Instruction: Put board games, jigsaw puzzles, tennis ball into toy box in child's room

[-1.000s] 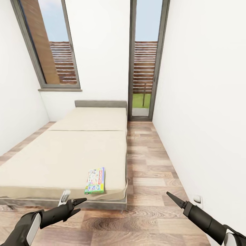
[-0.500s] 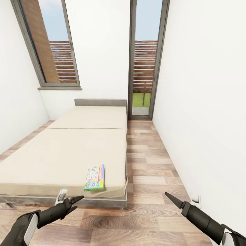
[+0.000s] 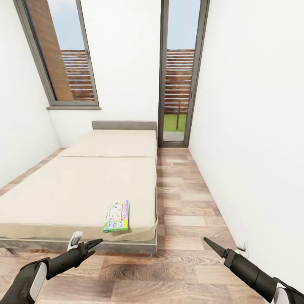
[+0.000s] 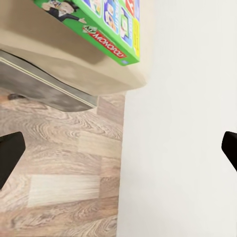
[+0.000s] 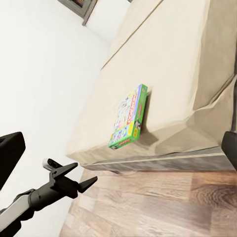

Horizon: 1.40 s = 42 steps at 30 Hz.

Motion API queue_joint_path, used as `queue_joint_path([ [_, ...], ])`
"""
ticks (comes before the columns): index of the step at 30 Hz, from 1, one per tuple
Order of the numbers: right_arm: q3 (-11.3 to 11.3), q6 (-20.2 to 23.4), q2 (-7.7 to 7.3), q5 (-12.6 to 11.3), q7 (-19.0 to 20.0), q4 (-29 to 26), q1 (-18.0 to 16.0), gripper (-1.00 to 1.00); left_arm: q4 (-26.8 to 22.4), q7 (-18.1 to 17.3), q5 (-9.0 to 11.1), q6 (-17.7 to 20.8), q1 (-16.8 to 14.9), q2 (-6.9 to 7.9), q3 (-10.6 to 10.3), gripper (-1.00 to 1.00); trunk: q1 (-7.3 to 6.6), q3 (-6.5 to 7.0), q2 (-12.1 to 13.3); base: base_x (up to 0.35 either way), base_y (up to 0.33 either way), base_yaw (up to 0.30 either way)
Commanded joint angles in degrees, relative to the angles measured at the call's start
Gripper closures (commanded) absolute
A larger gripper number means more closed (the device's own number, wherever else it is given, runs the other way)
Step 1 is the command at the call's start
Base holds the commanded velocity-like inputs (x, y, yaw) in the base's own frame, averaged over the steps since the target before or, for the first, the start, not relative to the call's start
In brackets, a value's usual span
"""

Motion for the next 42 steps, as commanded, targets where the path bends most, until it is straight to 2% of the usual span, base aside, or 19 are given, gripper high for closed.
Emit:
queue_joint_path([
  [1,-0.11,0.39,0.11,-0.28,0.11,0.02,-0.05,-1.00,0.04,-0.04,0.11,0.26,-0.12,-0.01,0.08,-1.00,0.22,-0.24,-0.44,0.000,0.000,0.000],
  [7,-0.18,0.82,0.27,-1.69,0.02,0.10,-0.05,-1.00,0.22,1.04,0.14,-1.08,-0.57,-0.07,0.13,-1.00,1.54,-1.31,-2.84,0.000,0.000,0.000],
  [15,-0.30,1.06,-0.35,-6.48,-0.10,0.20,0.02,-1.00,0.28,2.01,0.96,-2.59,-1.09,0.07,0.22,-1.00,3.29,-2.75,-6.05,0.000,0.000,0.000],
  [20,-0.43,1.36,-0.68,-8.17,-0.11,0.39,0.03,-1.00,0.29,2.12,1.25,-2.70,-1.44,0.27,0.82,-1.00,4.39,-3.65,-8.06,0.000,0.000,0.000],
  [30,-0.48,5.64,-0.81,-8.89,-0.07,0.05,-0.04,-1.00,0.29,2.17,1.45,-2.75,-2.19,0.08,1.71,-1.00,6.59,-5.44,-12.07,0.000,0.000,0.000],
  [42,-0.32,6.53,-0.80,-8.93,-0.01,-0.09,-0.05,-1.00,0.29,2.17,1.41,-2.87,-4.19,-0.22,1.80,-1.00,9.22,-7.60,-16.88,0.000,0.000,0.000],
])
